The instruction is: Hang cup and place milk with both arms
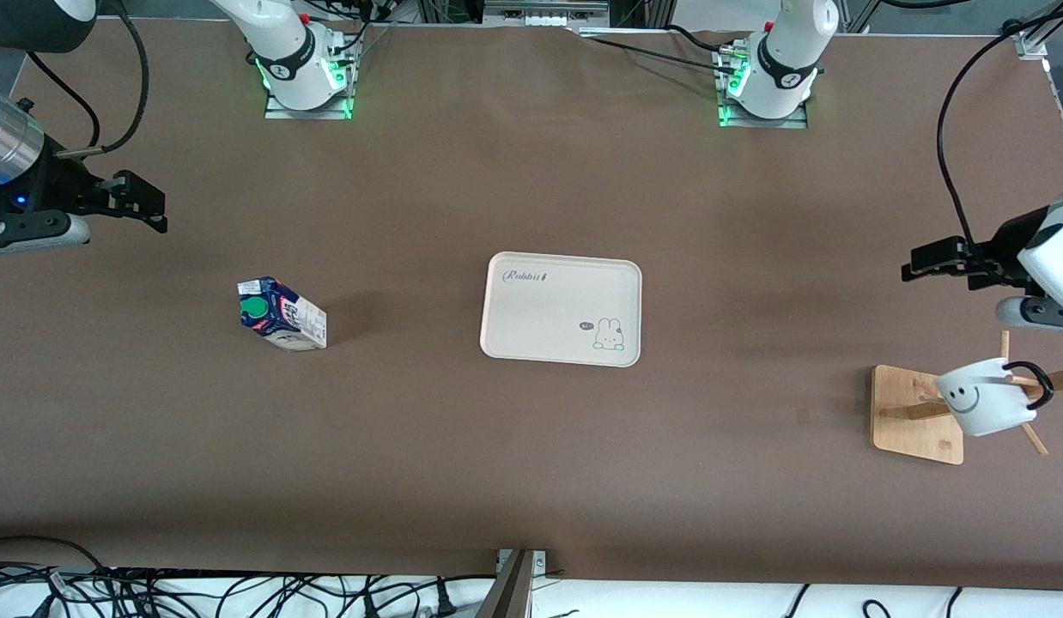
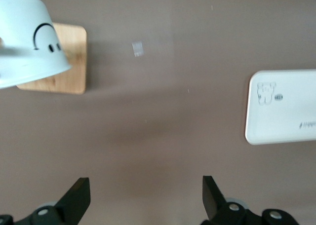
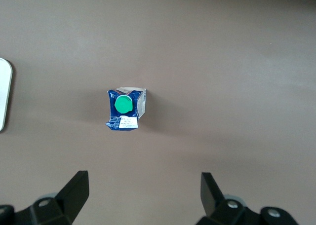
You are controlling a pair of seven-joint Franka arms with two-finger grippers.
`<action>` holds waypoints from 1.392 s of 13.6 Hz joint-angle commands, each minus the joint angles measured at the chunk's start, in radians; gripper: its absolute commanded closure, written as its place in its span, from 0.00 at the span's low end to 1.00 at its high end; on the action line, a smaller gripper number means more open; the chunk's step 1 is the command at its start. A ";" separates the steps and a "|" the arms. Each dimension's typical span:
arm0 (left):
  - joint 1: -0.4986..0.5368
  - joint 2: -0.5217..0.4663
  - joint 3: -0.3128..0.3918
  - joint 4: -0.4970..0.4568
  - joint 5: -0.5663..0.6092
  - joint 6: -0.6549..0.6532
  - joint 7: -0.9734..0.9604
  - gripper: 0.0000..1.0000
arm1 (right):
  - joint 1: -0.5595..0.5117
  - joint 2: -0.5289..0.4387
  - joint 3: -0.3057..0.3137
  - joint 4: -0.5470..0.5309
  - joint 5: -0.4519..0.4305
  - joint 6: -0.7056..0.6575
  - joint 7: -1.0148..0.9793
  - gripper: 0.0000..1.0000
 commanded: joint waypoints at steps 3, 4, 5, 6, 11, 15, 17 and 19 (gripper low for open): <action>-0.002 -0.035 -0.068 -0.004 0.027 -0.126 0.000 0.00 | -0.007 0.006 0.007 0.018 -0.007 -0.004 0.010 0.00; -0.007 -0.044 -0.077 -0.004 0.028 -0.118 -0.006 0.00 | -0.007 0.006 0.007 0.018 -0.007 -0.004 0.010 0.00; -0.046 -0.068 -0.086 -0.011 0.068 -0.085 -0.016 0.00 | -0.007 0.006 0.007 0.018 -0.007 -0.005 0.010 0.00; -0.083 -0.117 -0.073 -0.080 0.132 -0.036 -0.018 0.00 | -0.007 0.006 0.007 0.018 -0.007 -0.005 0.010 0.00; -0.202 -0.274 0.128 -0.321 0.073 0.277 -0.053 0.00 | -0.007 0.006 0.007 0.018 -0.007 -0.005 0.010 0.00; -0.198 -0.288 0.124 -0.318 0.075 0.268 -0.061 0.00 | -0.007 0.006 0.007 0.018 -0.007 -0.005 0.010 0.00; -0.195 -0.285 0.107 -0.318 0.079 0.256 -0.059 0.00 | -0.007 0.006 0.007 0.018 -0.007 -0.005 0.010 0.00; -0.162 -0.269 0.102 -0.315 0.075 0.257 -0.045 0.00 | -0.007 0.006 0.007 0.018 -0.007 -0.005 0.010 0.00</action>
